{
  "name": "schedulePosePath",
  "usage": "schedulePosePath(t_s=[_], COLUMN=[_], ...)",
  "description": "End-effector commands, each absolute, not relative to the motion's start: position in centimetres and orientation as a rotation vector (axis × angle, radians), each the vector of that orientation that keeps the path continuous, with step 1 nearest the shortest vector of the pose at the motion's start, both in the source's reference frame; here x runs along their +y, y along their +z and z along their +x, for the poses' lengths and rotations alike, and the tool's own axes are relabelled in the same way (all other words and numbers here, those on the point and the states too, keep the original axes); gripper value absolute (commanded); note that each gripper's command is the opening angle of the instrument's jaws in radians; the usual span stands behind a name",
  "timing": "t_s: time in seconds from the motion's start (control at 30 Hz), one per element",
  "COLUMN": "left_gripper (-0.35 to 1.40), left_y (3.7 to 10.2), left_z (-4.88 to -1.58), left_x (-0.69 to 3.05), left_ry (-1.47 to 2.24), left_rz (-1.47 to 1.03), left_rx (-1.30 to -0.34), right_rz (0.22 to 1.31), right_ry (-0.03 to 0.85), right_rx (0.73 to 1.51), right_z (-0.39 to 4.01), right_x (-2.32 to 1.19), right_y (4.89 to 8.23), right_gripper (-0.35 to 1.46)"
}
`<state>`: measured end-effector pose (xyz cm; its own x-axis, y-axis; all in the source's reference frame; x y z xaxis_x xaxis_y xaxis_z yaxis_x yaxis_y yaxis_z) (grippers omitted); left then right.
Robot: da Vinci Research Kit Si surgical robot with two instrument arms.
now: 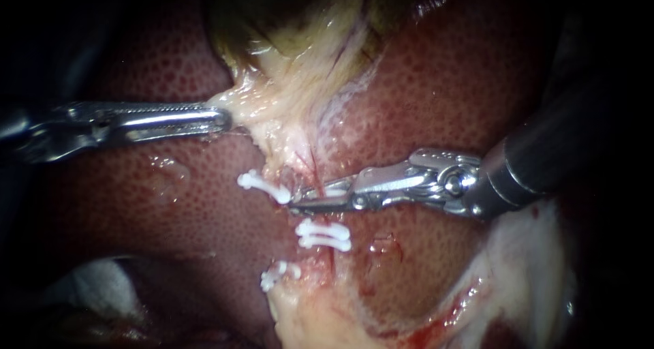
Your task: Going back third clip right tube
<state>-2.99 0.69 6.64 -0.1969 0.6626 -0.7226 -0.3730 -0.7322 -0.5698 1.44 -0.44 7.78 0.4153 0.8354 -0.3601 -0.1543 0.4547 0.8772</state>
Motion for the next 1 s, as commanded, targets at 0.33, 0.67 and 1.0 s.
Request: schedulePosePath(t_s=[0.33,0.67,1.0], left_gripper=[-0.35,-0.35,-0.35], left_y=[6.64,6.64,6.65], left_z=[-2.99,-2.98,-2.97], left_x=[0.69,0.70,0.70], left_ry=[1.982,1.982,1.983], left_rz=[-1.393,-1.393,-1.393], left_rx=[-0.353,-0.353,-0.354], right_rz=[0.882,0.738,0.723], right_ry=[0.713,0.615,0.580], right_rx=[0.947,1.040,1.051], right_z=[1.46,1.45,1.22], right_x=[-0.45,-0.40,-0.33], right_y=[7.77,7.77,7.66], right_gripper=[0.21,0.49,0.49])
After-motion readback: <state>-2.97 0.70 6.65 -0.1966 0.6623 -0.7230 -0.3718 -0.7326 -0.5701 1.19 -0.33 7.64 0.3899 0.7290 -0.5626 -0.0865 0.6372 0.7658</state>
